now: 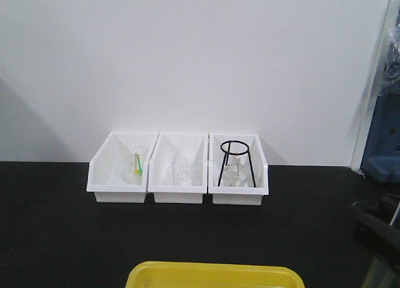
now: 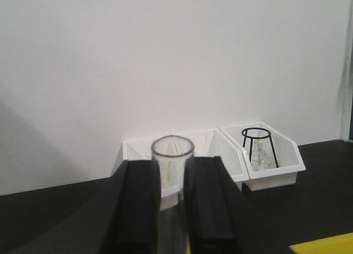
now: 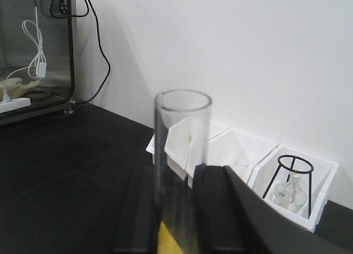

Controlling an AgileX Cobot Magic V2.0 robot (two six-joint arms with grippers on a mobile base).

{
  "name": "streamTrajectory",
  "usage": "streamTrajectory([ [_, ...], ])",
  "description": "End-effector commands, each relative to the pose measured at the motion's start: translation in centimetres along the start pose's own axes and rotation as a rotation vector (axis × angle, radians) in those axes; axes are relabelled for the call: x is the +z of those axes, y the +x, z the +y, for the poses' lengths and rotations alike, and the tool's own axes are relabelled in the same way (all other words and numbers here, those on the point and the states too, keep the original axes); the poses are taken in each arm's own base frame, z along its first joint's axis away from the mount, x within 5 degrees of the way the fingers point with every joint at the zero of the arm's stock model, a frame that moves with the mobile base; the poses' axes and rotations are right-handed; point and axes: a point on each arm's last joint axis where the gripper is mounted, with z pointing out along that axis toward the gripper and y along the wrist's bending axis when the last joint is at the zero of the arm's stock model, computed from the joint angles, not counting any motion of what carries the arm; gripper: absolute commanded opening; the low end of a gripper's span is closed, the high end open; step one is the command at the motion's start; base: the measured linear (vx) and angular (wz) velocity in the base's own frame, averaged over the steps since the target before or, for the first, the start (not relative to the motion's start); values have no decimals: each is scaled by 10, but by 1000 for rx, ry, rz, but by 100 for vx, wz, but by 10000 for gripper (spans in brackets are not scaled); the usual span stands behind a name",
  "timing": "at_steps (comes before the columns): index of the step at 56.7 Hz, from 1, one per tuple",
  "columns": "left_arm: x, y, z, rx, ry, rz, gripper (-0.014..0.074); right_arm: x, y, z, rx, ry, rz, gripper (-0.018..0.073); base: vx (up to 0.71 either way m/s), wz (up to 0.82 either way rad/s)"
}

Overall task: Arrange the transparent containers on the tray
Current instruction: 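Drive the base up to the yellow tray in front of the bins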

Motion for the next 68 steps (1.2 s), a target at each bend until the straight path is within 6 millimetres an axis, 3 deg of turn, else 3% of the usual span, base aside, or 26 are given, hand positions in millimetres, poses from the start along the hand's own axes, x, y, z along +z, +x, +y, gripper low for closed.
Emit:
streamTrajectory([
  [1,-1,-18,-2,-5,27,-108,111,-2,-17,-3,-10,26,-112,93,5,1],
  [62,-2,-21,-3,-6,34,-137,111,-2,-17,-3,-1,25,-111,93,0,0],
  [68,7,-15,-4,-23,34,-74,111,4,-14,-3,47,21,-87,93,0,0],
])
